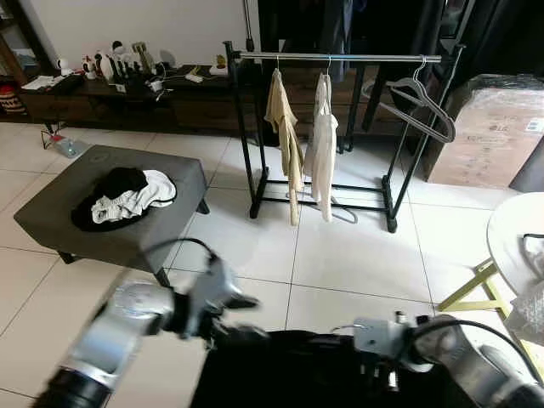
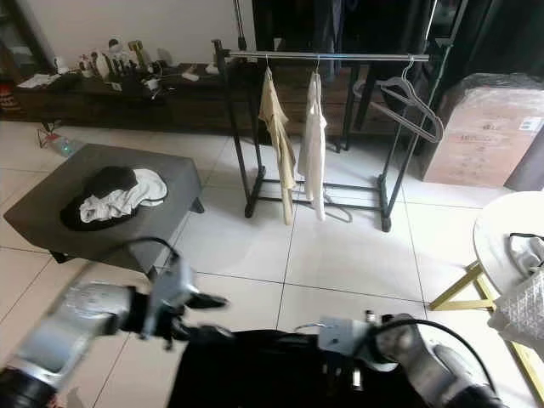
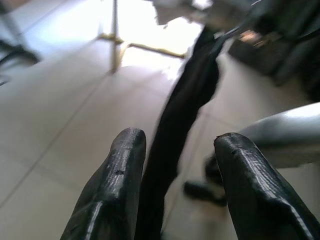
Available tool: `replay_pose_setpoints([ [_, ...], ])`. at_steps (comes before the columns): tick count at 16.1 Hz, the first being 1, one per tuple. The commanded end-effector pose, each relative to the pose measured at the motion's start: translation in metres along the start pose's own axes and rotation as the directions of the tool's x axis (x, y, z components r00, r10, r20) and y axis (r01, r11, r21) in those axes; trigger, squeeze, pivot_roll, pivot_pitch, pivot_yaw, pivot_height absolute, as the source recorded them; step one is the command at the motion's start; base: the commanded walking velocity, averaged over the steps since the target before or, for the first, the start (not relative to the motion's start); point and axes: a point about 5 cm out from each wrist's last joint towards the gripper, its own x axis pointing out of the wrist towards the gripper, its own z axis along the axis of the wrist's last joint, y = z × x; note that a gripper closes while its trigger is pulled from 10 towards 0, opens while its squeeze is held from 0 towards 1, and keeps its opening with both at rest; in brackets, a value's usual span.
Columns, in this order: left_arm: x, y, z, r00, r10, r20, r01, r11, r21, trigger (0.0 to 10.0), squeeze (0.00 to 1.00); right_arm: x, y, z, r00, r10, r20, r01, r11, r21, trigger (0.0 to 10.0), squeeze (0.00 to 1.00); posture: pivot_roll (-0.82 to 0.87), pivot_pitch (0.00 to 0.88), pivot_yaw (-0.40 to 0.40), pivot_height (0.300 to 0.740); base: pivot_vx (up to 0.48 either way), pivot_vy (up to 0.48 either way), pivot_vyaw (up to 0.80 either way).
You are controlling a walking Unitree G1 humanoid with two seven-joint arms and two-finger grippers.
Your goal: Hang hanger
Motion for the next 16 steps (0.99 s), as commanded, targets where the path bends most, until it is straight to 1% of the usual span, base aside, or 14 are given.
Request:
replay_pose_setpoints([
  [1,0.002,-0.002,0.004,0.999,-0.045,0.007,0.045,0.999,0.019,10.0,0.00,-0.003,-0.005,0.011,0.999,-0.003,0.050,0.004,1.000,-0.029,10.0,0.00,-0.13,0.141,0.043,0.740,0.000,0.000,0.00],
  [2,0.009,-0.002,0.004,0.996,-0.085,0.004,0.084,0.996,0.036,10.0,1.00,-0.005,-0.003,0.017,0.996,0.032,0.079,-0.027,0.998,-0.064,10.0,0.00,-0.14,0.143,0.046,0.740,0.000,0.000,0.00],
  [5,0.016,0.002,0.000,0.998,-0.048,-0.032,0.050,0.995,0.082,10.0,1.00,-0.009,0.000,0.021,0.994,0.050,0.093,-0.043,0.996,-0.081,10.0,0.00,-0.14,0.145,0.051,0.740,0.000,0.000,0.00],
  [6,0.016,0.007,-0.002,0.999,0.013,-0.033,-0.010,0.996,0.087,10.0,0.00,-0.008,-0.003,0.019,0.996,-0.004,0.093,0.009,0.999,-0.053,10.0,0.00,-0.14,0.139,0.052,0.740,0.000,0.000,0.00],
  [7,0.014,0.014,-0.001,0.995,0.095,-0.014,-0.093,0.993,0.078,10.0,0.00,-0.007,-0.008,0.015,0.994,-0.071,0.086,0.072,0.997,-0.015,10.0,0.00,-0.15,0.131,0.055,0.740,0.000,0.000,0.00],
  [8,-0.002,0.038,0.003,0.918,0.389,0.078,-0.391,0.920,0.012,10.0,0.00,-0.006,-0.027,-0.003,0.939,-0.342,0.013,0.332,0.919,0.213,10.0,0.00,-0.14,0.117,0.058,0.740,0.000,0.000,0.00],
  [9,-0.006,0.043,0.004,0.884,0.457,0.100,-0.459,0.889,-0.007,10.0,0.00,-0.006,-0.030,-0.007,0.919,-0.394,-0.009,0.380,0.882,0.279,10.0,0.00,-0.14,0.116,0.059,0.740,0.000,0.000,0.00],
  [10,-0.016,0.050,0.004,0.805,0.575,0.145,-0.567,0.818,-0.095,10.0,0.00,-0.008,-0.031,-0.014,0.882,-0.471,-0.028,0.432,0.781,0.452,10.0,0.00,-0.14,0.105,0.061,0.740,0.000,0.000,0.00],
  [11,-0.023,0.052,-0.002,0.738,0.659,0.141,-0.634,0.750,-0.188,10.0,0.00,-0.007,-0.027,-0.018,0.865,-0.500,-0.031,0.416,0.682,0.601,10.0,0.00,-0.14,0.101,0.061,0.740,0.000,0.000,0.00],
  [12,-0.025,0.050,-0.011,0.678,0.723,0.128,-0.689,0.687,-0.229,10.0,0.00,-0.005,-0.022,-0.020,0.846,-0.532,-0.029,0.415,0.625,0.661,10.0,0.00,-0.14,0.071,0.068,0.740,0.000,0.000,0.00],
  [13,-0.024,0.044,-0.021,0.629,0.768,0.122,-0.730,0.637,-0.248,10.0,0.00,-0.006,-0.024,-0.021,0.794,-0.606,-0.053,0.450,0.526,0.721,10.0,0.00,-0.15,0.057,0.068,0.740,0.000,0.000,0.00],
  [14,-0.025,0.040,-0.028,0.570,0.814,0.110,-0.769,0.576,-0.276,10.0,0.00,-0.011,-0.031,-0.020,0.734,-0.676,-0.065,0.456,0.420,0.785,10.0,0.00,-0.15,0.045,0.067,0.740,0.000,0.000,0.00],
  [15,-0.023,0.037,-0.034,0.530,0.843,0.093,-0.790,0.530,-0.308,10.0,0.00,-0.014,-0.036,-0.015,0.701,-0.711,-0.060,0.439,0.364,0.822,10.0,0.00,-0.14,0.039,0.063,0.740,0.000,0.000,0.00],
  [16,-0.019,0.035,-0.037,0.513,0.855,0.078,-0.800,0.509,-0.318,10.0,0.00,-0.013,-0.038,-0.009,0.698,-0.715,-0.037,0.433,0.380,0.817,10.0,0.00,-0.14,0.037,0.061,0.740,0.000,0.000,0.00],
])
